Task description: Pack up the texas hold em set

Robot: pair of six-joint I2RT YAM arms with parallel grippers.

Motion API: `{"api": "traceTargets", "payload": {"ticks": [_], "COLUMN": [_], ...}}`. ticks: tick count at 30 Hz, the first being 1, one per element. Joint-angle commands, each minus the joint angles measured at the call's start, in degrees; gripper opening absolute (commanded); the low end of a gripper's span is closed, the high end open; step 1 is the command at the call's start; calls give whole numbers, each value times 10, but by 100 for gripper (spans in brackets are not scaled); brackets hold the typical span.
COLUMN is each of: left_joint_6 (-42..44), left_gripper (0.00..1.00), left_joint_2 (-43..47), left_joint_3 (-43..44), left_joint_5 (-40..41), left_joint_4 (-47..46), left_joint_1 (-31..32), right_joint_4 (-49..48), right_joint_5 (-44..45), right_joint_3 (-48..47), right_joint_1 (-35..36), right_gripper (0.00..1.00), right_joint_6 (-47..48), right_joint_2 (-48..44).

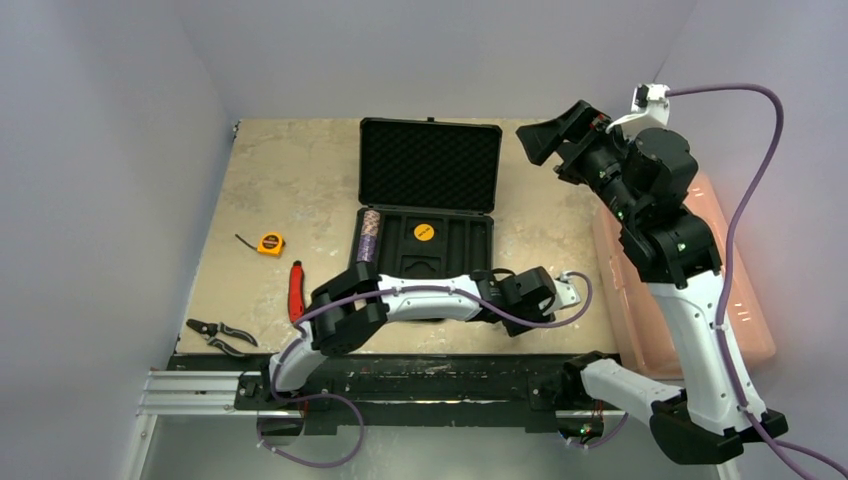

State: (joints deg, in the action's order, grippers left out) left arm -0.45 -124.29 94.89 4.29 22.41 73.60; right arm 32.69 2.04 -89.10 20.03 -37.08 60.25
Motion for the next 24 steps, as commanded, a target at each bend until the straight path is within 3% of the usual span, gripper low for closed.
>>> {"api": "traceTargets", "payload": {"ticks": [1,13,24], "left_joint_6": [-10,-33,-84], "left_gripper": [41,41,39], "left_joint_2": [56,117,203], "left_joint_3": [2,-10,-83], "left_joint_5": [-5,5,38], "left_joint_4": [0,19,26], "left_joint_1": [-7,-18,-86], "right_joint_4": [-5,-3,-7], "right_joint_5": [15,36,47], "right_joint_3": [-3,-12,-27], "right_joint_1": [2,2,2], "right_gripper": [99,99,99], "right_joint_6": [8,21,30], "right_joint_2": [-12,-23,-26]}}
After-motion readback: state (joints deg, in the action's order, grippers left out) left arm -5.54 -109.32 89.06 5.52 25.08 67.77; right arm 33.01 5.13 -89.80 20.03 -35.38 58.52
